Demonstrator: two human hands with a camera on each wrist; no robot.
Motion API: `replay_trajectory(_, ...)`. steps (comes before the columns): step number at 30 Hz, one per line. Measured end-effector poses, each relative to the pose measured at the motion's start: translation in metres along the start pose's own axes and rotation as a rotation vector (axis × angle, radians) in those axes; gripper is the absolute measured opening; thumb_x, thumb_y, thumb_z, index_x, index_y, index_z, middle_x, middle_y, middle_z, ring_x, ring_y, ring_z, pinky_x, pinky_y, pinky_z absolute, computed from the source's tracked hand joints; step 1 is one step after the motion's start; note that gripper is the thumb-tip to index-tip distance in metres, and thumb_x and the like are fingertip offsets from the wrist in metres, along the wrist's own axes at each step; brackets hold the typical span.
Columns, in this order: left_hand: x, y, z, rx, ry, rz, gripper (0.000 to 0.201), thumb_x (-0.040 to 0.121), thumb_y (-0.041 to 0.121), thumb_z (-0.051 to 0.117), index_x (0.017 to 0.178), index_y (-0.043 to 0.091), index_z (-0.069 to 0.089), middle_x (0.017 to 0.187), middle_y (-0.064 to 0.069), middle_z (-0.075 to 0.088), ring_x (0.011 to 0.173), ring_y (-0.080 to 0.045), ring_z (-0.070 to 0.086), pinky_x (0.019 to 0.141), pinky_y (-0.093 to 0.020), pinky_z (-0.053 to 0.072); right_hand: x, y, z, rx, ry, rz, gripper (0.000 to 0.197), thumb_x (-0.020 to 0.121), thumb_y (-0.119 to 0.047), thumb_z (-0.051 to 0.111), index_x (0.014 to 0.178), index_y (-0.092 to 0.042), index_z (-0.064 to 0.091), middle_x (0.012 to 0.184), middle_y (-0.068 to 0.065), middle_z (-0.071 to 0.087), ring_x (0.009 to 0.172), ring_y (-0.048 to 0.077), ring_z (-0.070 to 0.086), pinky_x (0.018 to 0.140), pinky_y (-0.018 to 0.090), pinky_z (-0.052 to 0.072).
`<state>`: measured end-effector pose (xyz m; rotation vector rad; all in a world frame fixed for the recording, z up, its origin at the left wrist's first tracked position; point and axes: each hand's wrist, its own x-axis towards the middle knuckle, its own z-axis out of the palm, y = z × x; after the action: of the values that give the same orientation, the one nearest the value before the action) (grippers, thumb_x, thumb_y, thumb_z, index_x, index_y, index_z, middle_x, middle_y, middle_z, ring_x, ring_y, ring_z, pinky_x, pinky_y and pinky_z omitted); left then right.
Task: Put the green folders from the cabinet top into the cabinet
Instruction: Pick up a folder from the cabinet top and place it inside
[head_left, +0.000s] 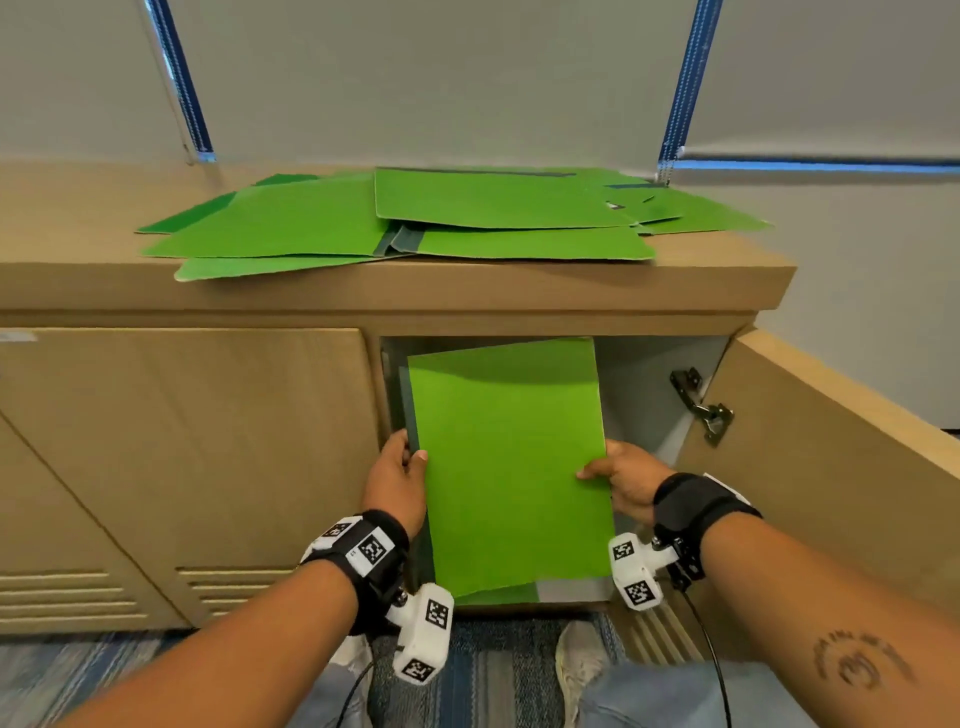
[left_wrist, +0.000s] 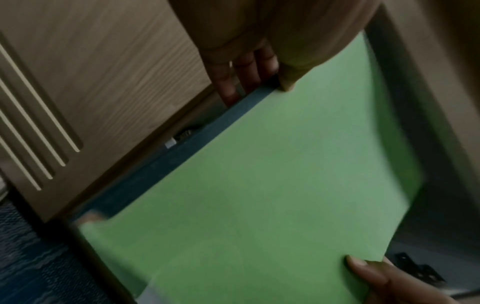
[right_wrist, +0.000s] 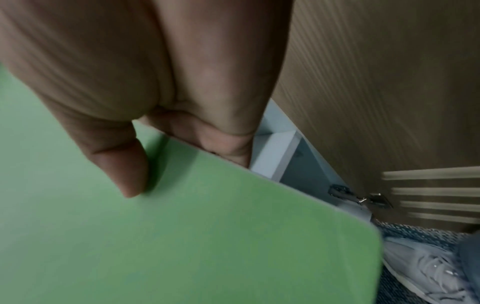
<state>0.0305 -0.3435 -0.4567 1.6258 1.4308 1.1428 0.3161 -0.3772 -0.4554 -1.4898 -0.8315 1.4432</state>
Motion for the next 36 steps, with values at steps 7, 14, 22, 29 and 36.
replay_trajectory(7,0.052,-0.026,0.043,0.201,0.037,-0.102,0.032,0.095,0.011,0.051,0.126,0.006,0.054,0.116,-0.017,0.064,0.105,-0.035,0.061,0.089,-0.037,0.046,0.07,0.019,-0.009,0.013,0.074,-0.003,0.051,0.082,0.02,0.046,0.131,0.004,0.049,0.127,0.03,0.057,0.105,0.043,0.06,0.082,0.052,0.053)
replay_trajectory(14,0.064,-0.04,0.072,0.679,-0.331,0.175,0.082,0.077,0.05,0.068,0.143,0.016,0.035,0.145,-0.012,0.036,0.135,-0.03,0.033,0.116,-0.041,0.023,0.154,0.022,-0.003,-0.081,0.325,-0.124,0.056,0.071,0.024,0.061,0.124,0.007,0.051,0.11,0.022,0.063,0.099,0.037,0.062,0.086,0.049,0.052)
replay_trajectory(22,0.092,-0.05,0.085,1.149,-0.835,0.171,0.076,0.087,0.035,0.064,0.15,0.028,0.021,0.155,-0.007,0.027,0.14,-0.03,0.029,0.114,-0.051,0.023,0.202,0.012,0.006,-0.292,0.277,-0.038,0.023,0.077,0.015,0.062,0.092,-0.003,0.064,0.084,0.011,0.064,0.093,0.029,0.058,0.085,0.042,0.049)
replay_trajectory(29,0.102,-0.053,0.081,1.119,-0.866,0.155,0.068,0.088,0.032,0.065,0.146,0.025,0.031,0.143,-0.01,0.045,0.125,-0.03,0.049,0.1,-0.045,0.046,0.204,0.011,0.016,-0.521,0.26,0.062,0.069,0.084,0.0,0.065,0.144,0.001,0.032,0.133,0.019,0.05,0.122,0.037,0.052,0.098,0.039,0.044)
replay_trajectory(36,0.102,-0.053,0.08,1.117,-0.835,0.158,0.068,0.087,0.037,0.065,0.146,0.026,0.033,0.143,-0.008,0.045,0.128,-0.029,0.047,0.103,-0.043,0.041,0.2,0.014,0.036,-0.801,0.231,0.128,0.086,0.078,-0.036,0.072,0.149,-0.015,0.027,0.148,0.014,0.039,0.132,0.034,0.043,0.103,0.036,0.042)
